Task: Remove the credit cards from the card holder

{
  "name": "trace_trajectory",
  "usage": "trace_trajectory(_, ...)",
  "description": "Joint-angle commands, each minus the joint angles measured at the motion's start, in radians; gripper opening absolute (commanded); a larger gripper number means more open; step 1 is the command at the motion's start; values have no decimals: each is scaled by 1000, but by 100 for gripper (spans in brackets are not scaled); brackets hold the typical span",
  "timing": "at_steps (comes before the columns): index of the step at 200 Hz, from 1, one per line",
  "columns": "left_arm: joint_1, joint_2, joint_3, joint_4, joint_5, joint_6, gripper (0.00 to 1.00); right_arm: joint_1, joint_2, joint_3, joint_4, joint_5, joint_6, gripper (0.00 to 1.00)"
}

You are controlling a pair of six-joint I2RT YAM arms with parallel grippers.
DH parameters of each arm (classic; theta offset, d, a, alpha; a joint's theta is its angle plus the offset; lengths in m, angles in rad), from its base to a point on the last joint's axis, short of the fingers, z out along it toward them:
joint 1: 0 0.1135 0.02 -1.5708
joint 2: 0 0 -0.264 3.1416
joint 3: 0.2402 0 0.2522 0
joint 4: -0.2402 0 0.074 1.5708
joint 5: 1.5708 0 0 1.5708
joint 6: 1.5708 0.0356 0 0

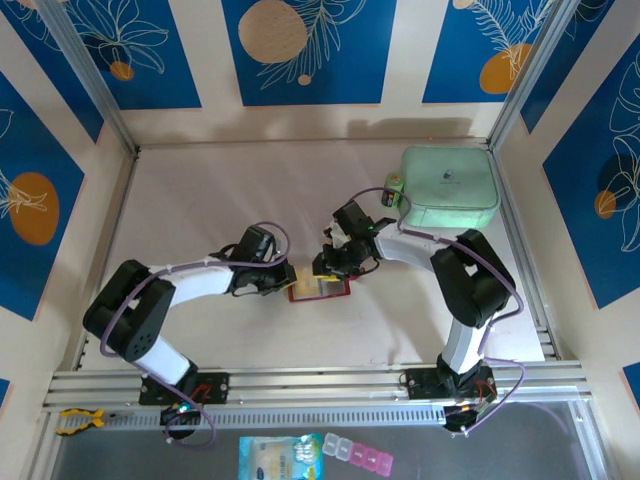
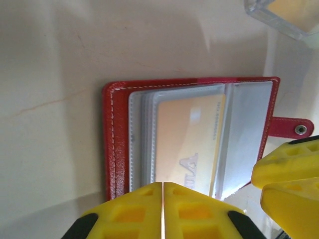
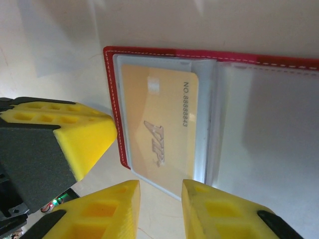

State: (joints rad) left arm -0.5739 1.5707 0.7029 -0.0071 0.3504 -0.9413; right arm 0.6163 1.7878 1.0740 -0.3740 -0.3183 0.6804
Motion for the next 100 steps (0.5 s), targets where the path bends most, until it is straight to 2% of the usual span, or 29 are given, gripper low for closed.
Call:
trace_trajectory(1,10,28,0,16,26,12,8,6,26,39,-2,-40,-13,28)
trace_trajectory(100,20,45,-5,-50,-6,36,7,13,103,76,-13,-40,-34,27)
